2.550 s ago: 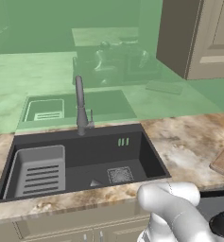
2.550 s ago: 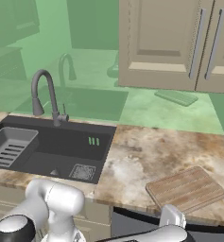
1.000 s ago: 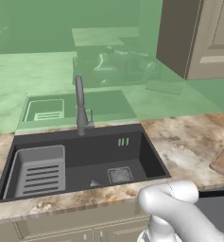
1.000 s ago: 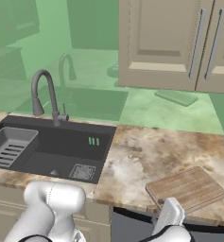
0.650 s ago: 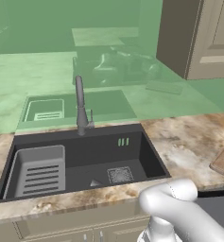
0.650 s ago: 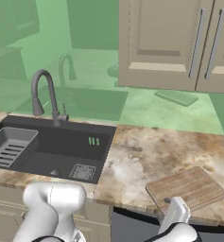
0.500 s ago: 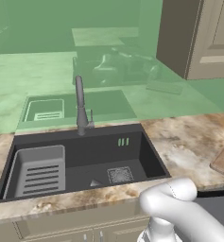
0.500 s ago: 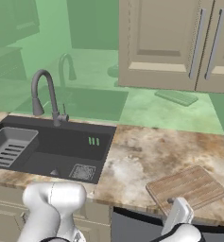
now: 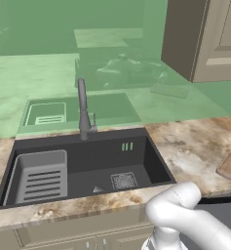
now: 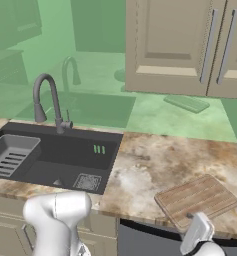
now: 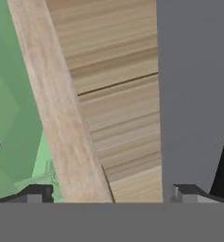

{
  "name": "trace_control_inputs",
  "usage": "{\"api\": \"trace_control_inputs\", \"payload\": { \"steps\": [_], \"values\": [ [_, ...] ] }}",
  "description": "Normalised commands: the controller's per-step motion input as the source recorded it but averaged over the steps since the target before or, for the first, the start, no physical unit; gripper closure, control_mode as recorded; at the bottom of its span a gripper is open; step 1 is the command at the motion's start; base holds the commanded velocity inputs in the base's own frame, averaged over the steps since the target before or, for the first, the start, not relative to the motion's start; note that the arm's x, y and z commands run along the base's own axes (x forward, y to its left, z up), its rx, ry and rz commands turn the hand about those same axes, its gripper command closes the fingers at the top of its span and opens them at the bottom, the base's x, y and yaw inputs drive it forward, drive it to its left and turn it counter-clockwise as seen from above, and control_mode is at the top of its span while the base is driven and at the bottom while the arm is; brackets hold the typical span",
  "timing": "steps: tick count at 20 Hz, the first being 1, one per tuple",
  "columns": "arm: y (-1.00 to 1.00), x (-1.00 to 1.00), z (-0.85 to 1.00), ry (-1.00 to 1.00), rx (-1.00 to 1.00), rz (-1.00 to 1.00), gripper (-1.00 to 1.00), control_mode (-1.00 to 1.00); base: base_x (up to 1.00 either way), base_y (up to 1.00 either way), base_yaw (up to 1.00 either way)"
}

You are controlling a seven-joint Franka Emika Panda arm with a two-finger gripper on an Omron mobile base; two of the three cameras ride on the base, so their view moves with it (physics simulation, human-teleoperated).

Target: Move the cutting board and knife to the sink. Then move spray from the cabinet to the counter.

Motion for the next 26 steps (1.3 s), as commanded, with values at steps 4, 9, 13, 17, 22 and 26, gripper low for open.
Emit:
{"api": "trace_control_inputs", "payload": {
  "steps": [4,9,13,17,22,26],
  "values": [
    [-0.16,0.14,-0.27,-0.02,0.00,0.01,-1.00,-1.00,0.00,0.00,0.00],
    [-0.04,0.03,-0.13,-0.01,0.00,0.03,-1.00,-1.00,0.00,0.00,0.00],
    [0.00,0.00,-0.11,0.00,0.00,0.03,-1.00,-1.00,0.00,0.00,0.00],
    [0.00,0.00,-0.02,0.00,0.00,0.02,1.00,-1.00,0.00,0.00,0.00],
    [0.00,0.00,0.00,0.00,0.00,0.01,1.00,-1.00,0.00,0.00,0.00],
    [-0.06,-0.07,0.00,-0.02,0.00,0.01,1.00,-1.00,0.00,0.00,0.00]
  ]
}}
